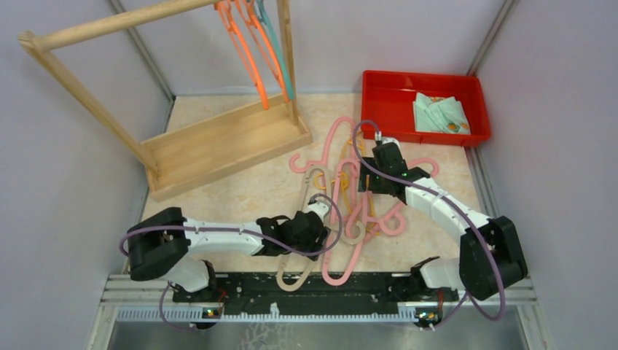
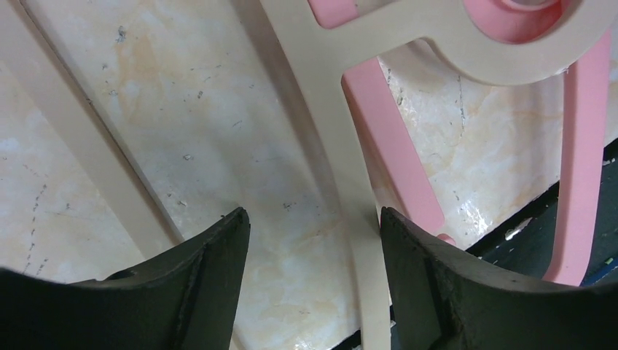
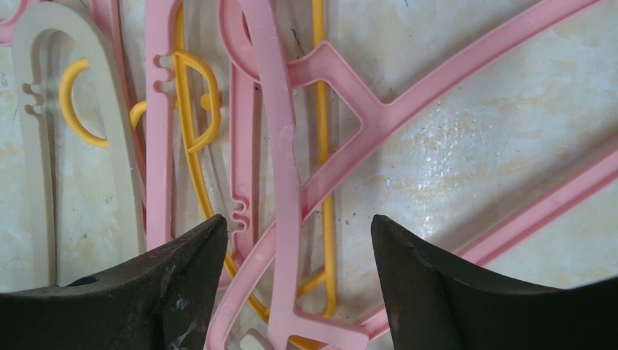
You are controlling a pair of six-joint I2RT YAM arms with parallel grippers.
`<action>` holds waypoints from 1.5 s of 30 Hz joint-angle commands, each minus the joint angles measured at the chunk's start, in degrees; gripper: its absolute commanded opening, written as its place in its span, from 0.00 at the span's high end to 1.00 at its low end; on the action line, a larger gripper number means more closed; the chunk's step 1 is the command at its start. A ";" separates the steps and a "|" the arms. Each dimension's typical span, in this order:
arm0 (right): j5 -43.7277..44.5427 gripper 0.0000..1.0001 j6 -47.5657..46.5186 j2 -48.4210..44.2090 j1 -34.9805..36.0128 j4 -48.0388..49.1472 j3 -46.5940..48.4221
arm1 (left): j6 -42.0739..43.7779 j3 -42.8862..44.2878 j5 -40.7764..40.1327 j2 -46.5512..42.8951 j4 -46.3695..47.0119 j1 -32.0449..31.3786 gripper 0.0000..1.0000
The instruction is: Organize the hangers
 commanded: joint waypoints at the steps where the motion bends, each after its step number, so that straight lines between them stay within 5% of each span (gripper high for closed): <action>1: 0.15 0.27 0.47 -1.67 -0.48 1.74 0.13 | -0.39 -0.96 -0.64 2.04 0.35 -0.26 0.29; 10: 0.13 0.28 0.54 -1.75 -0.45 1.90 -0.50 | 0.96 1.60 1.99 7.88 1.30 -0.32 0.42; 20: -0.03 0.28 0.80 -3.17 -0.48 2.67 -2.16 | 0.42 5.83 0.65 14.75 -5.51 -0.30 0.69; 21: 0.22 0.28 0.74 -3.64 -0.46 2.62 -2.20 | 0.06 6.19 -0.34 15.52 -7.11 -0.21 0.87; 23: 0.43 0.28 0.57 -4.23 -0.45 2.61 -2.34 | -0.22 6.01 -1.25 14.82 -8.00 -0.18 0.99; 40: -1.58 0.28 0.31 -5.70 -0.41 4.60 -2.53 | -7.69 10.85 -13.05 -7.28 -30.27 -0.03 1.00; 45: -3.77 0.28 -0.87 -5.40 -0.45 6.04 -2.25 | -8.55 11.69 -11.84 -12.85 -29.31 0.03 1.00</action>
